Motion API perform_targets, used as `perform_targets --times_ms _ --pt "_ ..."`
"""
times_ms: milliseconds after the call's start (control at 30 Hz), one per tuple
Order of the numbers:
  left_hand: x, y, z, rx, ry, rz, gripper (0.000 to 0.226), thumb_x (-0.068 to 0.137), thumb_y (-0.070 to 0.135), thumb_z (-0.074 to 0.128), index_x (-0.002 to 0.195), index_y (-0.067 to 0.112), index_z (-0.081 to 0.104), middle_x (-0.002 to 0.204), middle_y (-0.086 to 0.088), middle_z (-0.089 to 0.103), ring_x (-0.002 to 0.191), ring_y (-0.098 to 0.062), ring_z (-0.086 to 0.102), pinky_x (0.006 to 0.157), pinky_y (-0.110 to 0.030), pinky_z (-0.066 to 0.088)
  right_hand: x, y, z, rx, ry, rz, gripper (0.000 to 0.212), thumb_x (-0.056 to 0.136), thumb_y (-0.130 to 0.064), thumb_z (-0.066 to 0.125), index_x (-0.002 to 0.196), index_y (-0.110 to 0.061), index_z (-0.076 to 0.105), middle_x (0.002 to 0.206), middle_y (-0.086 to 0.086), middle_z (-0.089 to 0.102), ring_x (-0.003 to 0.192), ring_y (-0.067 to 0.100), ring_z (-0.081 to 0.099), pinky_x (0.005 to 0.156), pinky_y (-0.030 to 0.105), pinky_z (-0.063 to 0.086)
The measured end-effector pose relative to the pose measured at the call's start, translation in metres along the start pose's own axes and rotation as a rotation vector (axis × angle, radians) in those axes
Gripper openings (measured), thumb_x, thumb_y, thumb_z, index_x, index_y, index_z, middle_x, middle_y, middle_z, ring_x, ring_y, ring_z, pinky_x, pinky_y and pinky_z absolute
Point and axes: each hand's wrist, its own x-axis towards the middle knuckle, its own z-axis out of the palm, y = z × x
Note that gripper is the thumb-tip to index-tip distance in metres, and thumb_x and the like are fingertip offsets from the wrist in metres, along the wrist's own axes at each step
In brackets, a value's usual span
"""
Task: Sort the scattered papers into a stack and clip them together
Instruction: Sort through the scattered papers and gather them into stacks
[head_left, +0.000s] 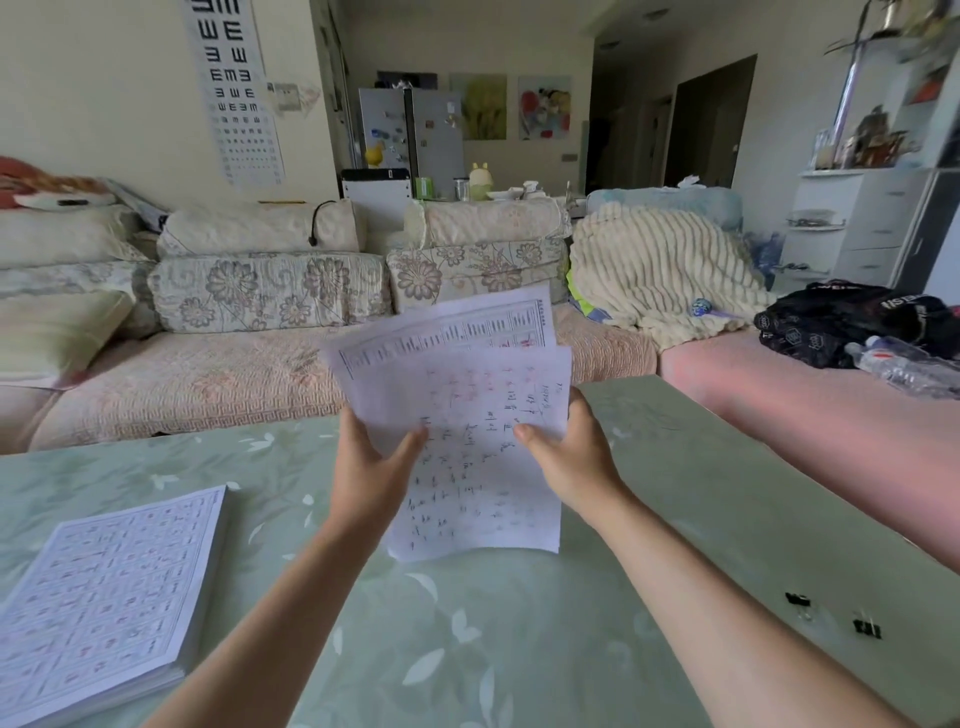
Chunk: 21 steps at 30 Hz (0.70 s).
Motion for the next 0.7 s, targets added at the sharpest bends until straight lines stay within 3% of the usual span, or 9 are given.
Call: perform_targets --times_ms 100,233,433,567,700 --pt "-0.006 -0.009 -0.002 0.063 0.002 -0.047 0.046 0.084 0.022 0.074 0.122 0.024 0.047 0.109 0.010 0.063 0.099 -0.007 0.063 0.075 -0.022 0.051 -0.005 0.007 0.002 -0.026 -0.063 0.118 0.045 0.086 -0.017 0.069 0.126 -0.026 0.050 0.117 -0.012 0.066 0.106 0.007 0.063 0.095 0.029 0.049" --pt "-0.009 -0.028 -0.004 0.126 -0.052 -0.116 0.038 0.087 0.027 0.070 0.119 0.025 0.050 0.110 0.006 0.065 0.100 -0.011 0.063 0.084 -0.032 0.051 -0.011 0.025 0.002 -0.121 -0.236 0.273 0.054 0.072 -0.035 0.064 0.125 -0.032 0.055 0.116 -0.015 0.068 0.109 0.011 0.063 0.102 0.043 0.049" --pt "-0.007 -0.039 -0.002 0.197 -0.041 -0.187 0.024 0.088 0.007 0.052 0.107 0.021 0.048 0.098 -0.004 0.063 0.088 -0.024 0.062 0.080 -0.048 0.053 -0.013 0.023 0.005 -0.143 -0.190 0.304 0.036 0.084 -0.012 0.049 0.117 -0.028 0.052 0.113 -0.006 0.066 0.105 0.021 0.064 0.096 0.042 0.051" --pt "0.000 -0.035 -0.019 0.309 -0.047 -0.225 0.018 0.085 0.007 0.041 0.102 0.014 0.044 0.085 -0.010 0.057 0.067 -0.023 0.051 0.060 -0.036 0.044 -0.014 0.018 0.024 -0.174 -0.220 0.367 0.031 0.086 -0.006 0.044 0.114 -0.020 0.047 0.111 0.005 0.061 0.087 0.023 0.055 0.072 0.033 0.044" --pt "0.012 -0.030 -0.066 0.399 -0.024 -0.259 0.014 0.087 0.010 0.044 0.100 0.013 0.046 0.083 -0.007 0.055 0.066 -0.023 0.051 0.058 -0.033 0.044 -0.018 0.007 0.065 -0.132 -0.247 0.426 0.028 0.085 -0.004 0.044 0.109 -0.016 0.047 0.108 0.006 0.059 0.087 0.021 0.053 0.068 0.031 0.042"
